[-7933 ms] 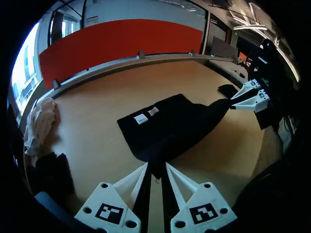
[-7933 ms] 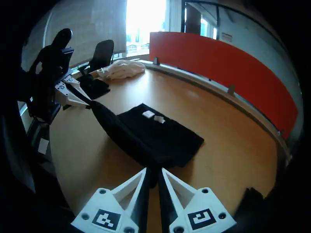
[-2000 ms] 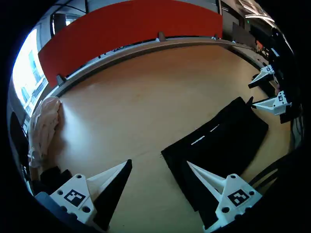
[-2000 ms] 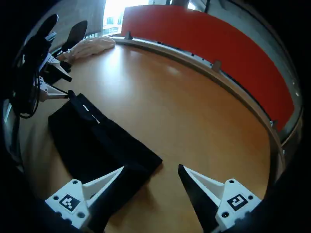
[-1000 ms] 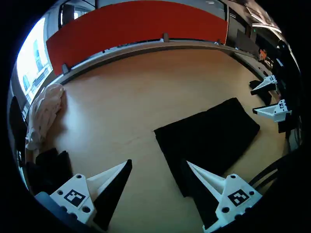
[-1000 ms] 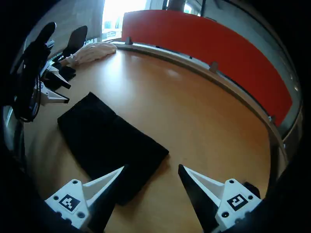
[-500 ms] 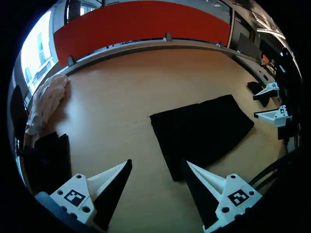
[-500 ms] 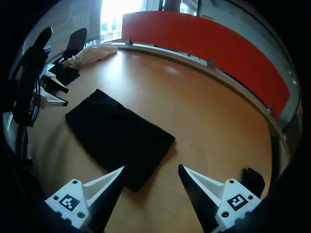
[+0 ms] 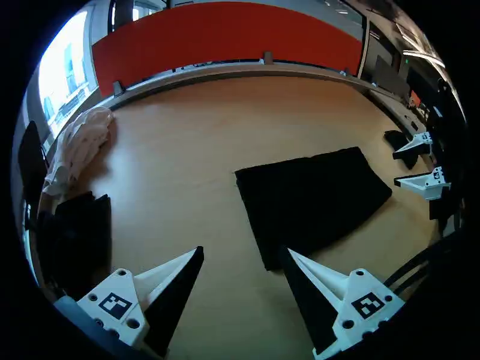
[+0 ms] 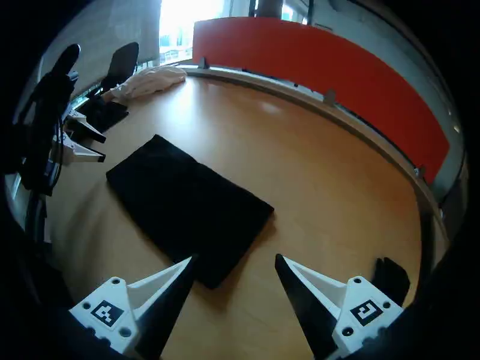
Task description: Fold towel
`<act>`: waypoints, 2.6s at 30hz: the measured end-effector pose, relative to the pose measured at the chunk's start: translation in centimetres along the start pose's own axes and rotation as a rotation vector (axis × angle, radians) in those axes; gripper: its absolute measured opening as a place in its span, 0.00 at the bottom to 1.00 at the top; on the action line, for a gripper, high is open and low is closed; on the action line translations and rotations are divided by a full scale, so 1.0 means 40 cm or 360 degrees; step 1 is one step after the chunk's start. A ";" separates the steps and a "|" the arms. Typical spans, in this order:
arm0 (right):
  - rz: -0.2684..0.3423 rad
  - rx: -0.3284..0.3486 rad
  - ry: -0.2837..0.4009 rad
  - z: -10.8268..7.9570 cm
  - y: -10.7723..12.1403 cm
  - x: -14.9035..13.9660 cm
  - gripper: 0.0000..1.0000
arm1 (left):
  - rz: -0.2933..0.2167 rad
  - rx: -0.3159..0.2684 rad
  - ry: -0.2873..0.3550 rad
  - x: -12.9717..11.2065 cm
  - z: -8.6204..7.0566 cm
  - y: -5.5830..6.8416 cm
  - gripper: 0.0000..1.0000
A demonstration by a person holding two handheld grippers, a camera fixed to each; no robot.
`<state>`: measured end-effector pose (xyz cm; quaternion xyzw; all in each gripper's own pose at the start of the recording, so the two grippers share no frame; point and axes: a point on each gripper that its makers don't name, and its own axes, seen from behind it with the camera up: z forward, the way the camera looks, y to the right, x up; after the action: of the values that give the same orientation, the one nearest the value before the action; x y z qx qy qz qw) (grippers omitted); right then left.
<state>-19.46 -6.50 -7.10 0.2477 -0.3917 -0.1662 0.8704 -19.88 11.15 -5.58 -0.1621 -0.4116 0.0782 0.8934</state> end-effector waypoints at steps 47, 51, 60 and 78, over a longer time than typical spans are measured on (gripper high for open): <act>-0.0121 0.0267 -0.0167 0.028 -0.068 -0.111 0.42 | -0.0237 0.0119 -0.0034 -0.120 -0.095 -0.024 0.93; -0.0107 0.0280 -0.0168 0.028 -0.070 -0.111 0.34 | -0.0235 0.0123 -0.0037 -0.124 -0.098 -0.027 0.93; -0.0119 0.0292 -0.0164 0.034 -0.072 -0.110 0.15 | -0.0245 0.0127 -0.0039 -0.127 -0.101 -0.032 0.93; -0.0116 0.0245 -0.0074 0.027 -0.055 -0.058 0.04 | -0.0242 0.0140 -0.0034 -0.122 -0.099 -0.047 0.93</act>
<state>-21.97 -7.52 -9.09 0.3240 -0.4142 -0.1730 0.8328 -20.01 7.18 -10.79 -0.0903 -0.4285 0.0300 0.8985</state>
